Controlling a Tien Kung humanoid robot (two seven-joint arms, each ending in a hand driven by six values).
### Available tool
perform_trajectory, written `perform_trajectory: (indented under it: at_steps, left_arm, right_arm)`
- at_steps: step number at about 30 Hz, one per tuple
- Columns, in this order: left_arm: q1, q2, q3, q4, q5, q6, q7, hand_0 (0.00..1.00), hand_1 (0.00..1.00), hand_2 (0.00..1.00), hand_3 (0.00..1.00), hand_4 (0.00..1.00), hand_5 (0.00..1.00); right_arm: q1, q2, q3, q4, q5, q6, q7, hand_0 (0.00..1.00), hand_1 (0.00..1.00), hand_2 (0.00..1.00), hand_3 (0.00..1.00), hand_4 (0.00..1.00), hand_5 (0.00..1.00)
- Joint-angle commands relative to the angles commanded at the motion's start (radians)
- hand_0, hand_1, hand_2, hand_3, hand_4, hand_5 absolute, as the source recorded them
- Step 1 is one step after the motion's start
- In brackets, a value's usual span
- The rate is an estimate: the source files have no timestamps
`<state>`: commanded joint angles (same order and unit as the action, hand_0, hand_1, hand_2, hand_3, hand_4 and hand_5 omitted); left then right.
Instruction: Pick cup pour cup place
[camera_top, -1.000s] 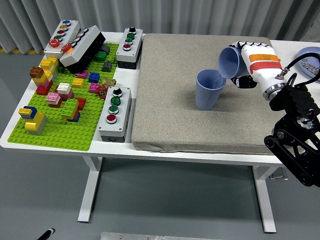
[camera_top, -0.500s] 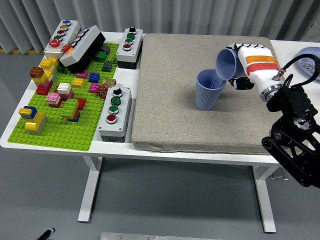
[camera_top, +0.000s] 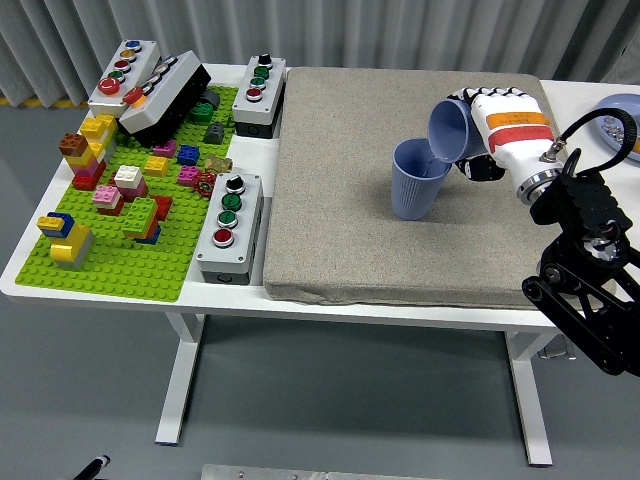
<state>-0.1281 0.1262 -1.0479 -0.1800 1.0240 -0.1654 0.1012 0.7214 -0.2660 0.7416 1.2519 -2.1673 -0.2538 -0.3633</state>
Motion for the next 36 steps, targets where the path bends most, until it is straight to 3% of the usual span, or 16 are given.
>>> perform_trajectory:
  at_steps: [36]
  left_arm:
    - [0.004,-0.001,-0.007,0.0,0.007,0.001,0.002,0.838,0.811,0.883,0.791,0.625,0.998]
  right_arm:
    - [0.025,-0.013,-0.024,0.013,0.005,-0.001,-0.003,0.825,0.679,0.552,0.649,0.761,0.097]
